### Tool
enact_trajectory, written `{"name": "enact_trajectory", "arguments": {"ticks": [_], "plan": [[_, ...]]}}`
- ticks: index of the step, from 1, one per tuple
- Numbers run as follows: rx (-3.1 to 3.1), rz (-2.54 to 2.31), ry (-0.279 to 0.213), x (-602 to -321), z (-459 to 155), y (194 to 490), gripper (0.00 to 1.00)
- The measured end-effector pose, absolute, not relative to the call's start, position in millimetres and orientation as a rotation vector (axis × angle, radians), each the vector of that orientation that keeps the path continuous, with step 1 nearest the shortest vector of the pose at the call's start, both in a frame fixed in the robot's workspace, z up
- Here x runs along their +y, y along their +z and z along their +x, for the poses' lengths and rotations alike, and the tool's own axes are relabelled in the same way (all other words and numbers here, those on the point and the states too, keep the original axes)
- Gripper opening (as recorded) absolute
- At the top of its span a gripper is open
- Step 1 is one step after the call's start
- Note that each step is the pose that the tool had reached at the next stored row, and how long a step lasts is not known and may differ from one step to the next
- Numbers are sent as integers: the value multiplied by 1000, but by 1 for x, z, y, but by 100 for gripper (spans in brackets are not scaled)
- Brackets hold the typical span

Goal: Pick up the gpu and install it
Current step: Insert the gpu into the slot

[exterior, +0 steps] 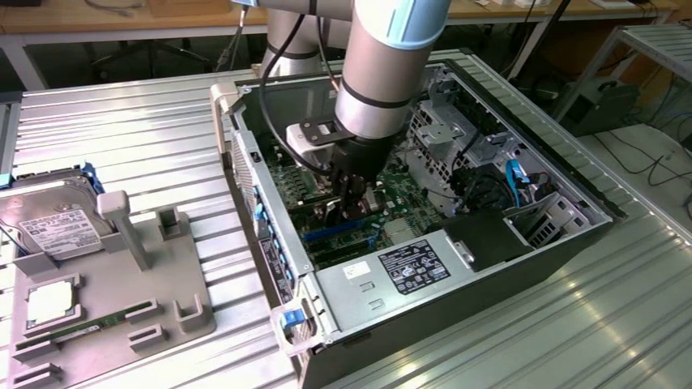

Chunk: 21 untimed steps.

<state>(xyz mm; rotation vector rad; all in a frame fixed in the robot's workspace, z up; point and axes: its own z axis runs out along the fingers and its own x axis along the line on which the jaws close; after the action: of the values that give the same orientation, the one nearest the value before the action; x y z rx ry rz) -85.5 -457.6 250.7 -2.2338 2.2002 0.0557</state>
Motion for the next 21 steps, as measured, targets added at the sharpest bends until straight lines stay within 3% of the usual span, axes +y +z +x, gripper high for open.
{"name": "enact_trajectory", "arguments": {"ticks": [21], "plan": [[2201, -2234, 58, -455, -87, 248, 28]]}}
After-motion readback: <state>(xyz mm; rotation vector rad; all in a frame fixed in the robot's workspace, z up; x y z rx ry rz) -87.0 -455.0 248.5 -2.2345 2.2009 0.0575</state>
